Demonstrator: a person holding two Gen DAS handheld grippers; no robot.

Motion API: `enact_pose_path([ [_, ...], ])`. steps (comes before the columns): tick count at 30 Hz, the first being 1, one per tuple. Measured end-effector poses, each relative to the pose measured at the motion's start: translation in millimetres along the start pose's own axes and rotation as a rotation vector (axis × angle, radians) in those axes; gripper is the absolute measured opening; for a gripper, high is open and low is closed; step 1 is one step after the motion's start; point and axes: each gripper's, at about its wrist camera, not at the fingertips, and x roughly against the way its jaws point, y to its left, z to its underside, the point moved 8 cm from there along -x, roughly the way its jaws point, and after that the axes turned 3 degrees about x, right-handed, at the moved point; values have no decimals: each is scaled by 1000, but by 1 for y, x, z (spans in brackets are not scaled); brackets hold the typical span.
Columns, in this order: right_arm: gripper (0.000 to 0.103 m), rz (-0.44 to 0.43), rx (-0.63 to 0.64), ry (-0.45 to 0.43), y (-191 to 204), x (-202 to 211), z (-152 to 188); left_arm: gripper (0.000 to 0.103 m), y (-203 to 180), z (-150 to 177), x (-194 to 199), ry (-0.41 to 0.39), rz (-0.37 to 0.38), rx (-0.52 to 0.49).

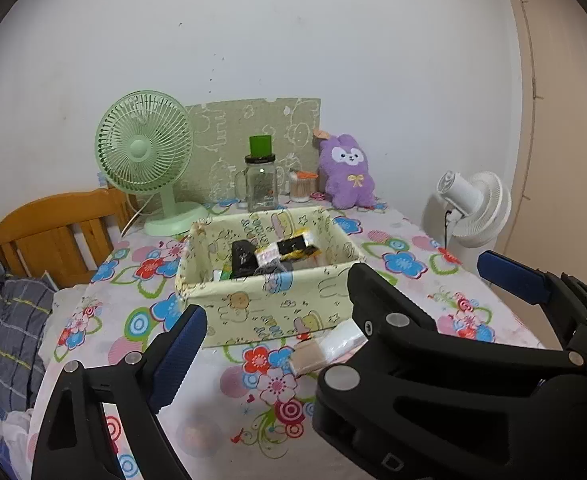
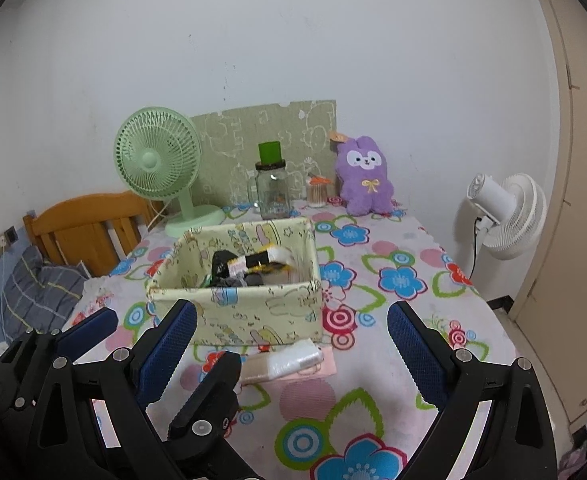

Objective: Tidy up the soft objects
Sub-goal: 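Withdraw both grippers from the box toward the white wrapped roll, then approach the white wrapped roll with the left gripper and close on it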

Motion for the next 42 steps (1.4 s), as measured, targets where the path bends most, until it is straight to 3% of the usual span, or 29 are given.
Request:
enact_pose_path([
  [21,98,-13,-17,160,-3,-72,57,81,6,52,-67,175,16,11],
  [42,98,50,-95,226,-52,-115,65,64,-31,52,-121,259,130,-70],
])
